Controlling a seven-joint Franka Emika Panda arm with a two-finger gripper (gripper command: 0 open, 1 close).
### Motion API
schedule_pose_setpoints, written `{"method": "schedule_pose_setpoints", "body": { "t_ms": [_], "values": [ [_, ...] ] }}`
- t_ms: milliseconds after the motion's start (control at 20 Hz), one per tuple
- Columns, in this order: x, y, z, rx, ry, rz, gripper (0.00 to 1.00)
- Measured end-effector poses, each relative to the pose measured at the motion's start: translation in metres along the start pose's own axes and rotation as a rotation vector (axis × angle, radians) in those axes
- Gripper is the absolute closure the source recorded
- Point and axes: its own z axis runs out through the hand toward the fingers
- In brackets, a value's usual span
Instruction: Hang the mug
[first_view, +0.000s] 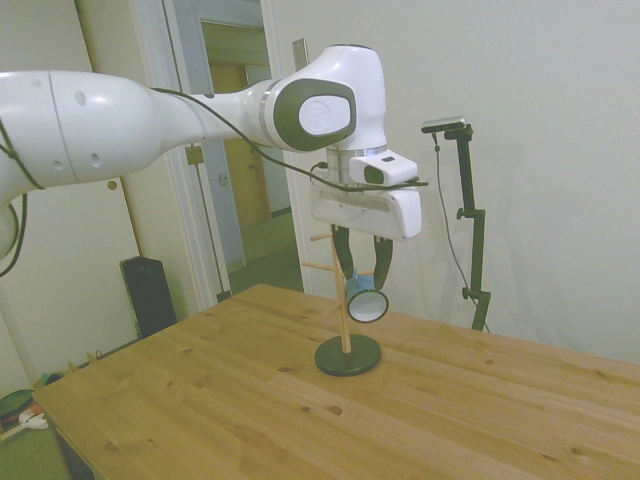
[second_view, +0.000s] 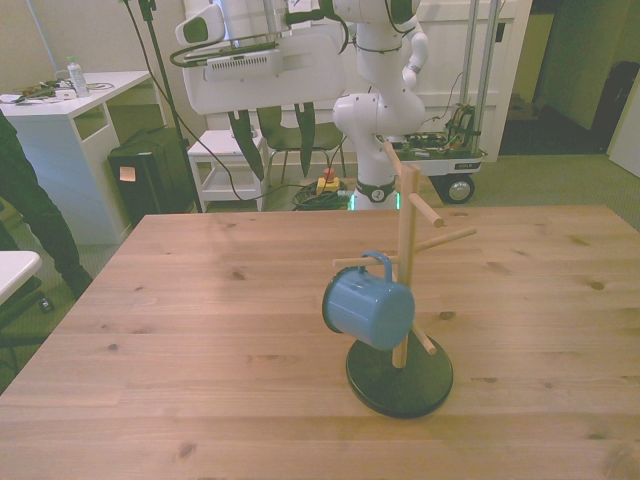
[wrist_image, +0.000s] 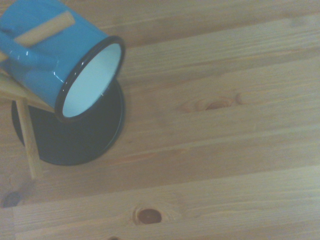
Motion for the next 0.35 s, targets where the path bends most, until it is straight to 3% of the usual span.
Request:
{"method": "schedule_pose_setpoints", "body": {
  "t_ms": [350],
  "values": [
    [-0.094,-0.027,0.052,-0.021,0.006,-0.157,0.0]
  ]
}}
